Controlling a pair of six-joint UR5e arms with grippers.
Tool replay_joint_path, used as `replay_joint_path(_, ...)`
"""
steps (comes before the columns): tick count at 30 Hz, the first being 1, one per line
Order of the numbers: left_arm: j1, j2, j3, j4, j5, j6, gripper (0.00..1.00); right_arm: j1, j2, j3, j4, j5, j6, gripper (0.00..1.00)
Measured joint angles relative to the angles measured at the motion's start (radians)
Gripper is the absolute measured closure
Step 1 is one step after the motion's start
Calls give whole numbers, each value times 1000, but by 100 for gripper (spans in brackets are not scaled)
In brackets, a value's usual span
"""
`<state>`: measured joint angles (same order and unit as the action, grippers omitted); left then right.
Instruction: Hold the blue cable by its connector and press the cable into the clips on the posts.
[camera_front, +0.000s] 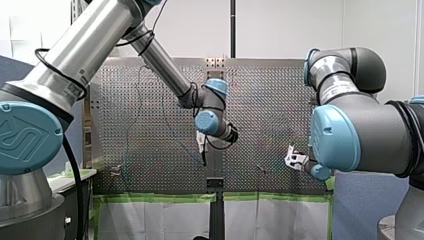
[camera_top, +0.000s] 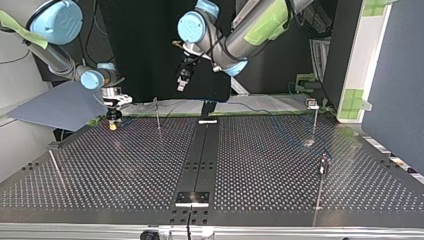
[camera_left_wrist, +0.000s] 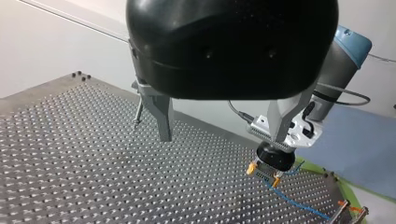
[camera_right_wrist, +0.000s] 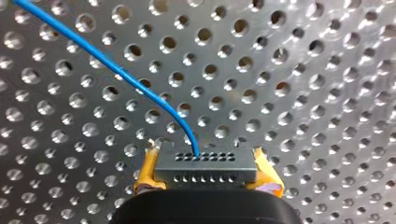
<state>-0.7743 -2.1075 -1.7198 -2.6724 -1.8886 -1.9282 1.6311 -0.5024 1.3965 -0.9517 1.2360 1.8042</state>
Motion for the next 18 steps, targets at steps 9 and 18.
replay_joint_path(9, 0, 86, -86, -1, -82, 41, 0, 0, -39, 31, 18, -8, -5, 100)
replay_joint_path(18, 0, 172, -172, 25, -164, 78, 0, -5, -123, 114, 7, -8, -10, 100)
